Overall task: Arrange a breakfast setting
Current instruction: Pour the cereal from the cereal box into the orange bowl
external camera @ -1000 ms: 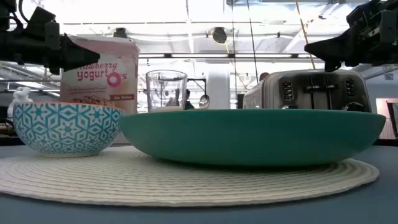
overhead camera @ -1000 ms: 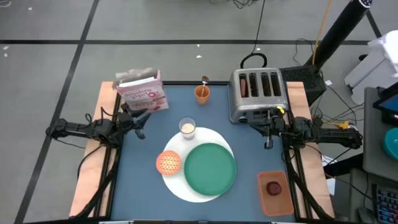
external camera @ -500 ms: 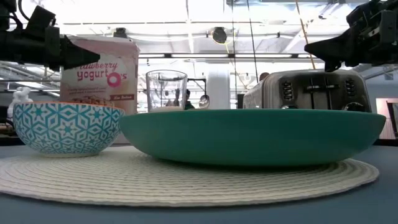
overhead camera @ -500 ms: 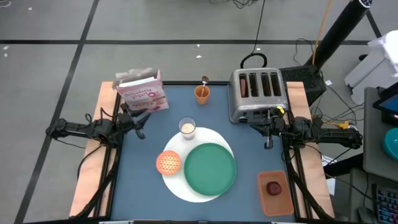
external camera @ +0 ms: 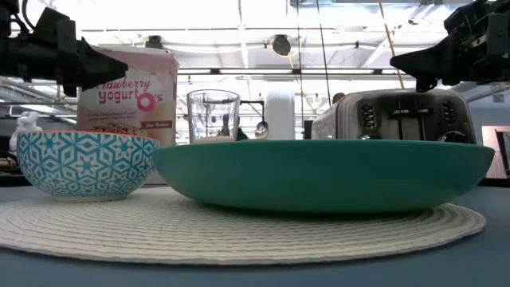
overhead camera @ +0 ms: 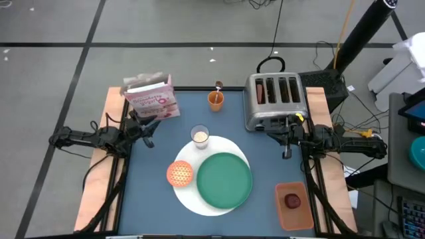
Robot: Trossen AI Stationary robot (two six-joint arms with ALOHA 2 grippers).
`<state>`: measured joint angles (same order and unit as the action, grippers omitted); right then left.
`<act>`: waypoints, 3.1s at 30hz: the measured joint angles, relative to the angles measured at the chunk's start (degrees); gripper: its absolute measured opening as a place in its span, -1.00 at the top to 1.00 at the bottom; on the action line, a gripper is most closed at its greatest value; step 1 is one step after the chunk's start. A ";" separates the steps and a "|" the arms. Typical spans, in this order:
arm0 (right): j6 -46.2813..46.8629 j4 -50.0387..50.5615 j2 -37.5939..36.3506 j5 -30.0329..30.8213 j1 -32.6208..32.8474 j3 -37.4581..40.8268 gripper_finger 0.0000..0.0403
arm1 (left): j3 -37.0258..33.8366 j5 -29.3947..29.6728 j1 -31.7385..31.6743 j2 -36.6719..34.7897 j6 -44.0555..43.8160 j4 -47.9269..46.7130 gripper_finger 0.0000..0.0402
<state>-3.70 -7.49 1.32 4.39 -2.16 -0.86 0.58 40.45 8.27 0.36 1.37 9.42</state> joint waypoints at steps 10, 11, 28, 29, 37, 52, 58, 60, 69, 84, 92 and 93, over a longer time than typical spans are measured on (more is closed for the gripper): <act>0.00 0.00 -0.01 0.00 -0.02 0.00 0.95 | 0.00 -0.01 0.00 0.00 -1.74 2.88 0.28; 0.00 0.00 0.00 0.01 0.00 0.00 0.95 | 0.01 -0.01 0.00 0.00 -1.90 3.67 0.28; 0.00 0.00 0.00 0.00 -0.01 0.00 0.95 | 0.01 2.90 0.00 0.00 -14.99 6.49 -0.42; 0.00 0.00 0.00 -0.01 -0.01 0.00 0.95 | 0.00 2.24 0.00 0.00 -16.09 7.22 -0.45; 0.00 0.00 -0.01 -0.01 -0.01 0.01 0.95 | 0.11 -9.11 0.00 4.59 -19.43 21.29 -0.49; -0.02 0.00 0.00 0.00 -0.01 0.02 0.95 | 24.18 -8.94 0.00 34.82 -3.16 23.02 -0.49; 0.00 0.00 0.00 0.01 0.00 0.02 0.95 | 36.16 -5.29 0.00 41.32 3.22 19.69 -0.49; 0.00 0.00 -0.02 0.01 0.00 0.01 0.95 | 40.14 -3.72 -0.50 42.38 3.32 15.11 -0.49; -2.30 -0.02 0.00 0.25 -0.01 0.00 0.95 | 54.26 -3.48 -8.29 45.73 -1.95 -9.37 -0.49; -3.02 -0.02 0.00 0.24 0.00 0.00 0.95 | 63.71 -10.82 -27.23 49.93 -4.74 -38.10 -0.49; -3.02 -0.01 0.00 0.22 -0.01 0.00 0.95 | 63.71 -18.16 -34.15 51.08 -4.28 -45.16 -0.49; -3.02 -0.02 -0.02 0.18 -0.01 0.01 0.95 | 63.71 -18.49 -34.68 51.14 -4.26 -45.60 -0.49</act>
<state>-6.72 -7.51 1.30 4.58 -2.16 -0.85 64.29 21.96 -26.40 51.50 -2.90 -36.18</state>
